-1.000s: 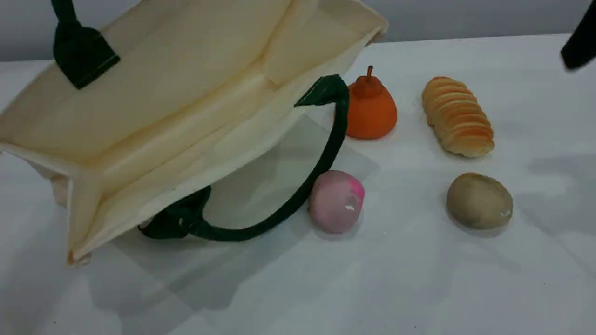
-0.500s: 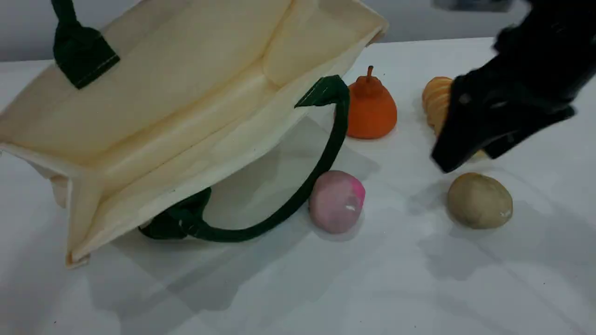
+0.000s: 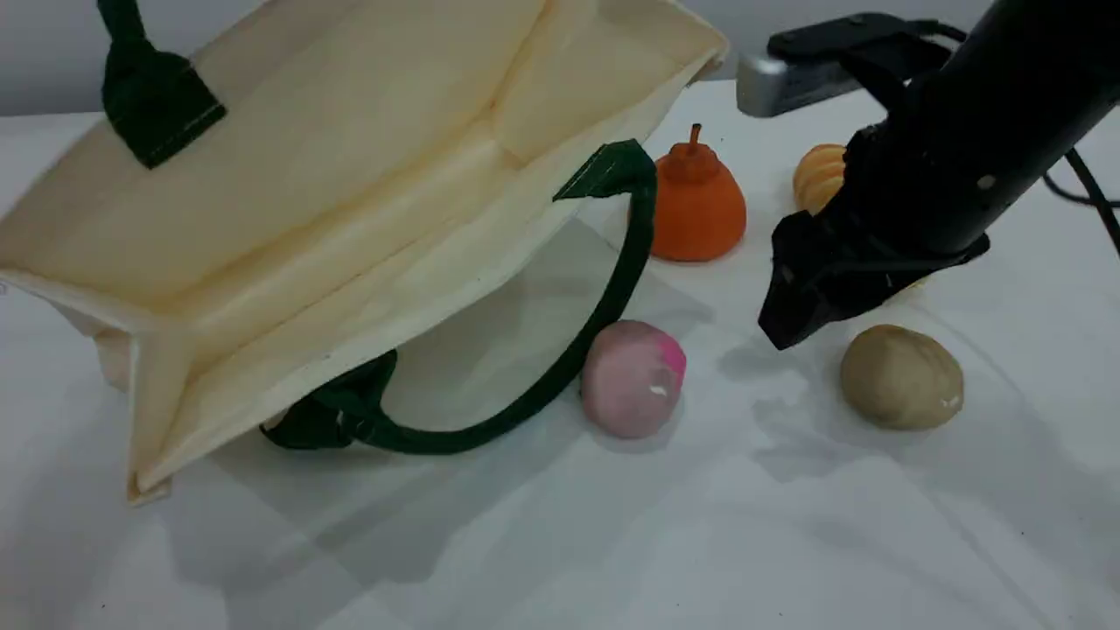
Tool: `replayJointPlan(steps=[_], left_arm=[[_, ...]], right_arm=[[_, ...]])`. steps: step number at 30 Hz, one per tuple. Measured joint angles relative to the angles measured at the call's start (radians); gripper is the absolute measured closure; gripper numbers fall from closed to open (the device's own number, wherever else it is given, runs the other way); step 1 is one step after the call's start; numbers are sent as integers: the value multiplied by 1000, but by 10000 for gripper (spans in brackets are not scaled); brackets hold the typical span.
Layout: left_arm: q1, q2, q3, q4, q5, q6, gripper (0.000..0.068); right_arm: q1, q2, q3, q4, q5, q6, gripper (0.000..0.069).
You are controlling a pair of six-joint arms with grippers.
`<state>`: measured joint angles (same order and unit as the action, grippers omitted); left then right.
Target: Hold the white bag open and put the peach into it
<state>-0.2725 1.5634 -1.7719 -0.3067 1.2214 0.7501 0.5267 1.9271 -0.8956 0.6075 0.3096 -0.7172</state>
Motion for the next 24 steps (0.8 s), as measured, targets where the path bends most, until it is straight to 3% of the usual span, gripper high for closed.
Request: replayJointPlan(steps=[6,18,24], left_arm=[[0,0,0,1,0,-2,593],[0,0,0,1,-1,-5,593],[0,0,0,1,-1,-20,593]], right_arm=[[56,37,0,29,-22,-58,153],[279,38,0,42,-133,-126,153],[303,38,0,46,-226,-131,153]])
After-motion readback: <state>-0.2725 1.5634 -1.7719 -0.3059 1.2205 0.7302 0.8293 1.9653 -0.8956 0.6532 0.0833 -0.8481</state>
